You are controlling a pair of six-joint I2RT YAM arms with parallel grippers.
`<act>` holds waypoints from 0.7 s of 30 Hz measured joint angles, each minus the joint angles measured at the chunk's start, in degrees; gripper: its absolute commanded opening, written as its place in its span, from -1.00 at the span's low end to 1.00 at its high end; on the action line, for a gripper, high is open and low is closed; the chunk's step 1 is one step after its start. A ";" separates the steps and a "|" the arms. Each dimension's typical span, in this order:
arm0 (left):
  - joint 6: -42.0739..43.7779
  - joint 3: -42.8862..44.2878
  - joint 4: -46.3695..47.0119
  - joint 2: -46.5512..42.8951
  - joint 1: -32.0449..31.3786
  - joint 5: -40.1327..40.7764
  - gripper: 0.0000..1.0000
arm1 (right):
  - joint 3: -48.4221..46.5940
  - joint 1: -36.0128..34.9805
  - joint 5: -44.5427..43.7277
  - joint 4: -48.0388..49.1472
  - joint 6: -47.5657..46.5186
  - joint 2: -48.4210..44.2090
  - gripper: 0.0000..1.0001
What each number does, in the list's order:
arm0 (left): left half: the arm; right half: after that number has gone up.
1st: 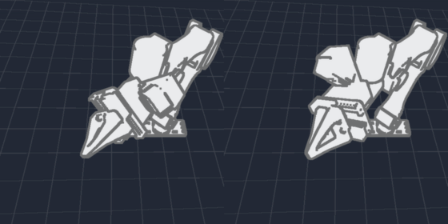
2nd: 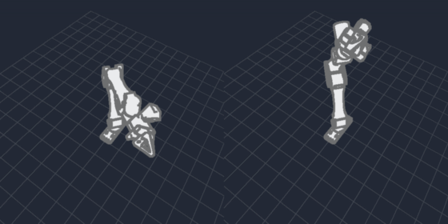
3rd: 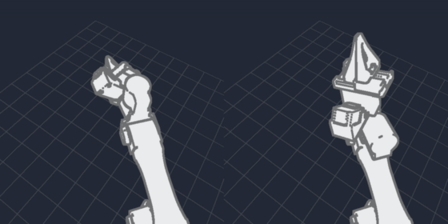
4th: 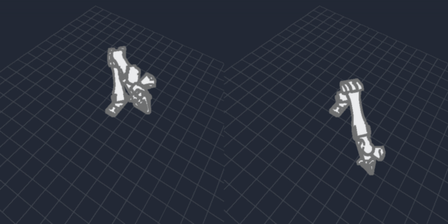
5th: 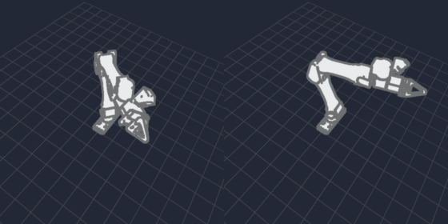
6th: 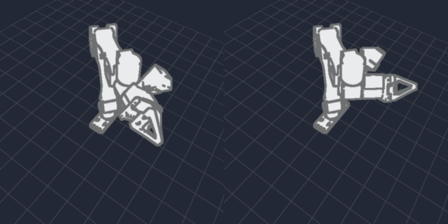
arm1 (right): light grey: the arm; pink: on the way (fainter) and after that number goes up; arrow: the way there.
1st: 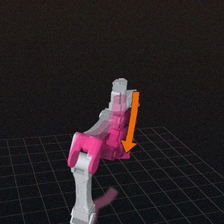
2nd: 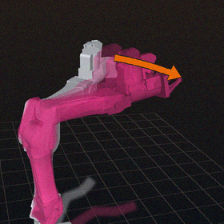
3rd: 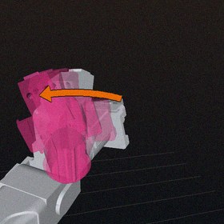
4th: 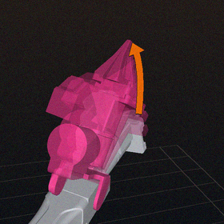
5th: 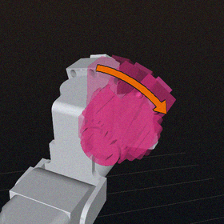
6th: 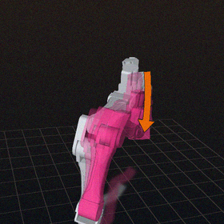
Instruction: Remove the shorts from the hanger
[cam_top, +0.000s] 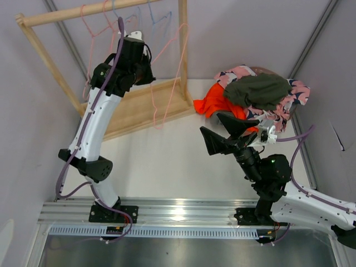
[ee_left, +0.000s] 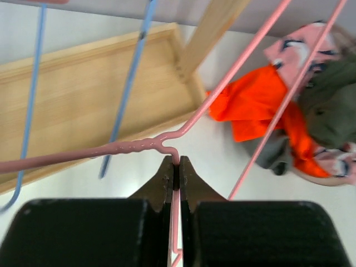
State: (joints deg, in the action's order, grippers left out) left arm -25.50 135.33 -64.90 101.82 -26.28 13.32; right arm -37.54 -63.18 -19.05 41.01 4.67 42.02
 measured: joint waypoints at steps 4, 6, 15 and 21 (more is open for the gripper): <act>0.76 0.26 -3.02 -1.38 0.11 7.41 -1.00 | 0.59 0.00 0.07 -0.52 1.55 -0.26 0.99; 1.09 3.13 -4.15 -1.07 0.59 10.10 -1.00 | 0.83 -0.09 0.04 -0.83 2.45 -0.26 0.98; 2.05 8.02 -3.61 -0.98 2.10 18.38 -1.00 | 1.66 -0.52 0.22 -4.96 5.25 -4.07 0.97; 2.58 8.79 -1.70 1.18 2.10 19.98 -1.00 | 2.97 -0.57 -0.15 -6.60 6.08 -6.64 0.97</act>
State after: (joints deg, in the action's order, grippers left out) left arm -22.92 144.11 -66.61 103.00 -24.18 33.30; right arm -34.57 -63.75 -19.20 34.41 10.74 35.38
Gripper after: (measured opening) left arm 0.045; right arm 0.990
